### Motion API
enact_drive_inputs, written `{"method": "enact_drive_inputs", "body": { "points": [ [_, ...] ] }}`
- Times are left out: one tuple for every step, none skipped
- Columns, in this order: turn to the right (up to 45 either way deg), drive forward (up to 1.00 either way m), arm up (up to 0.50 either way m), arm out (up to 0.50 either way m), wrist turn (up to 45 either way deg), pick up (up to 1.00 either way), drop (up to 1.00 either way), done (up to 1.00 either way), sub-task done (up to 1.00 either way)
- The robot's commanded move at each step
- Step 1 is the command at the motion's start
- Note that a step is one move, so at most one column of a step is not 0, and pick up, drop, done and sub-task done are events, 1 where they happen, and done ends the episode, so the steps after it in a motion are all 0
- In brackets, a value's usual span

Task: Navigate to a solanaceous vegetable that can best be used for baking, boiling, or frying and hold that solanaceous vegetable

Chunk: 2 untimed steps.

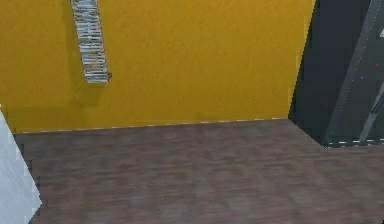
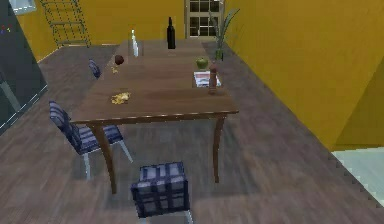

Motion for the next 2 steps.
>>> {"method": "enact_drive_inputs", "body": {
  "points": [
    [6.0,0.00,0.00,0.00,0.0,0.00,0.00,0.00,0.00],
    [0.0,0.35,0.00,0.00,0.0,0.00,0.00,0.00,0.00]
  ]
}}
